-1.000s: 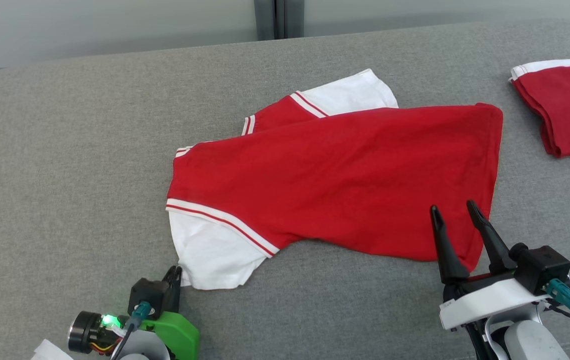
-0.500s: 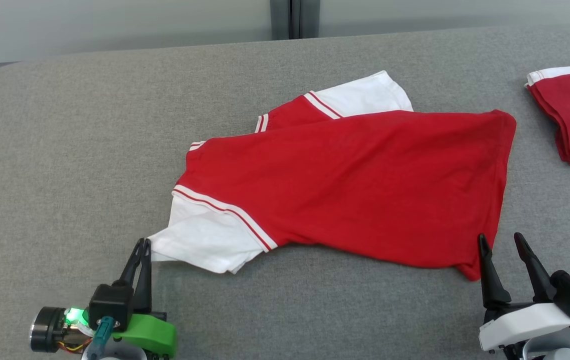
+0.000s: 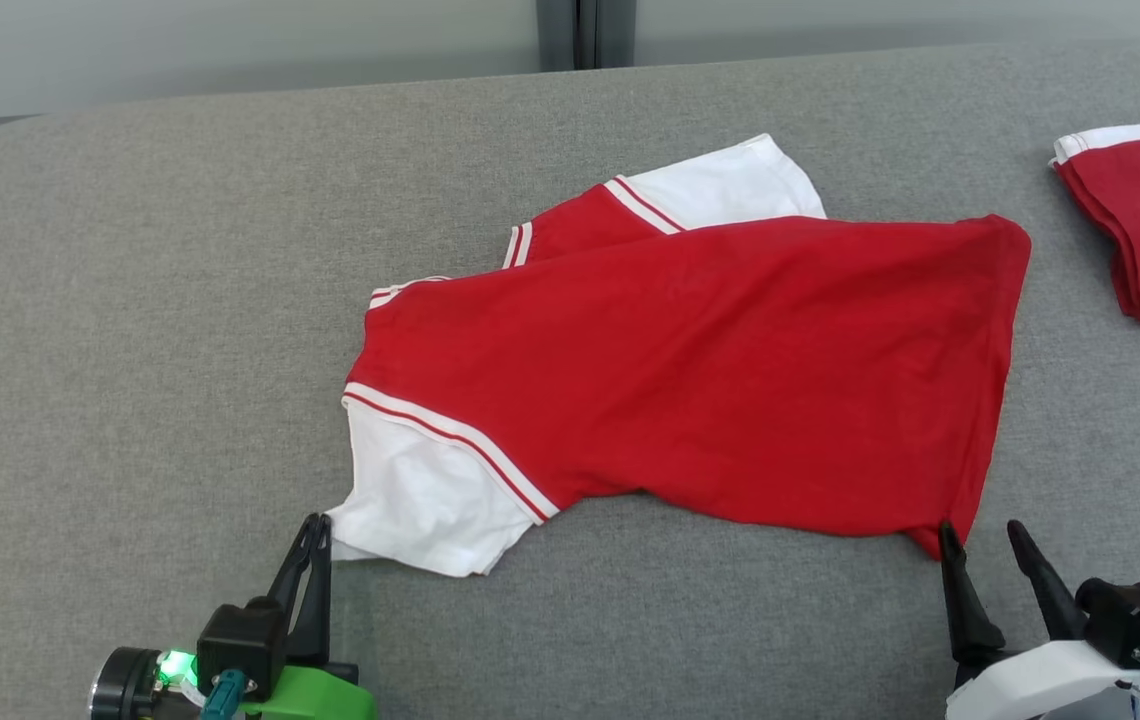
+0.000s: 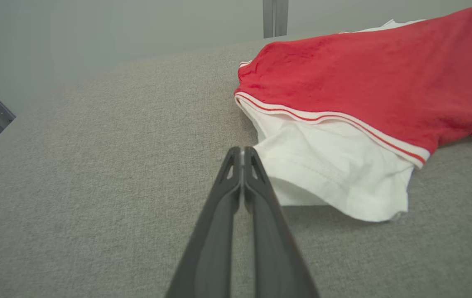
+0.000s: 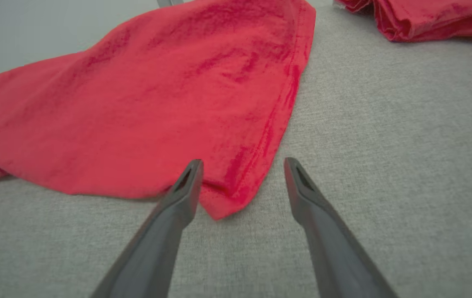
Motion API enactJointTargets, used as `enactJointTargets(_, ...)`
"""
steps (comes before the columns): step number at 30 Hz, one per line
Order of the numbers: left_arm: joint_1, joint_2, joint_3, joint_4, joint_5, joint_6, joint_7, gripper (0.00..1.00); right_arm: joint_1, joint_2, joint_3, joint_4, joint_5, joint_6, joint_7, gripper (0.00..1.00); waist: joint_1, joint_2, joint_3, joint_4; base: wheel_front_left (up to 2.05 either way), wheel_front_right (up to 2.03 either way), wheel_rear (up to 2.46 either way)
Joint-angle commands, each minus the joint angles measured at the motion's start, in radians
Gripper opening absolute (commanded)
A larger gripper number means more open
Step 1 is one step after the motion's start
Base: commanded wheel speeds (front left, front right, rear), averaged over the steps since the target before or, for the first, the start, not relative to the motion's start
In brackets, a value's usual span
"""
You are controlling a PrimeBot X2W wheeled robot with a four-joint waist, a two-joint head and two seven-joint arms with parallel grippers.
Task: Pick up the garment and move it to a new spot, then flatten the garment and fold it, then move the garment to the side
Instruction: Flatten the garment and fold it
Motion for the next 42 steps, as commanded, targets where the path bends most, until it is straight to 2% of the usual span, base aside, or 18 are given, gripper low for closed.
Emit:
enactJointTargets(1, -0.016, -0.002, 0.008, -0.001, -0.001, -0.006, 0.0, 0.0, 0.012, -0.008, 0.008, 0.011, 0.015, 0.0, 0.0, 1.0, 0.0, 0.0, 0.004, 0.001, 0.0, 0.0, 0.0)
enactJointTargets(14, -0.034, -0.016, 0.046, 0.0, 0.034, -0.035, 0.0, 0.0, -0.037, -0.042, 0.109, 0.11, 0.093, 0.0, 0.0, 1.0, 0.0, 0.0, 0.023, 0.006, 0.0, 0.0, 0.0)
enactJointTargets(17, -0.037, -0.016, 0.054, 0.002, 0.042, -0.043, 0.0, 0.0, -0.051, -0.047, 0.124, 0.111, 0.096, 0.0, 0.0, 0.02, 0.0, 0.0, 0.024, 0.009, 0.0, 0.0, 0.0)
enactJointTargets(23, -0.046, -0.019, 0.081, -0.038, 0.042, -0.059, 0.0, 0.0, -0.029, -0.055, 0.085, 0.033, 0.075, 0.0, 0.0, 0.0, 0.0, 0.0, 0.008, 0.007, 0.0, 0.0, 0.0)
enactJointTargets(27, -0.057, -0.024, 0.118, -0.135, 0.004, -0.084, 0.0, 0.0, -0.01, -0.088, 0.037, -0.077, 0.055, 0.0, -0.001, 0.0, 0.0, 0.0, -0.02, -0.003, 0.0, 0.0, 0.0)
enactJointTargets(32, -0.126, 0.009, 0.165, -0.258, -0.076, -0.141, 0.029, 0.0, -0.019, -0.177, 0.006, -0.193, 0.059, 0.0, -0.001, 0.0, 0.0, 0.0, -0.065, -0.018, 0.0, 0.0, 0.0)
enactJointTargets(37, -0.254, 0.068, 0.186, -0.359, -0.144, -0.182, 0.15, 0.0, -0.073, -0.3, -0.003, -0.262, 0.106, 0.0, -0.001, 0.0, 0.0, 0.0, -0.124, -0.033, 0.0, 0.0, 0.0)
enactJointTargets(42, -0.376, 0.101, 0.173, -0.423, -0.206, -0.2, 0.273, 0.0, -0.146, -0.404, -0.001, -0.311, 0.187, -0.001, 0.036, 0.0, 0.0, 0.0, -0.177, -0.047, 0.0, 0.0, 0.0)
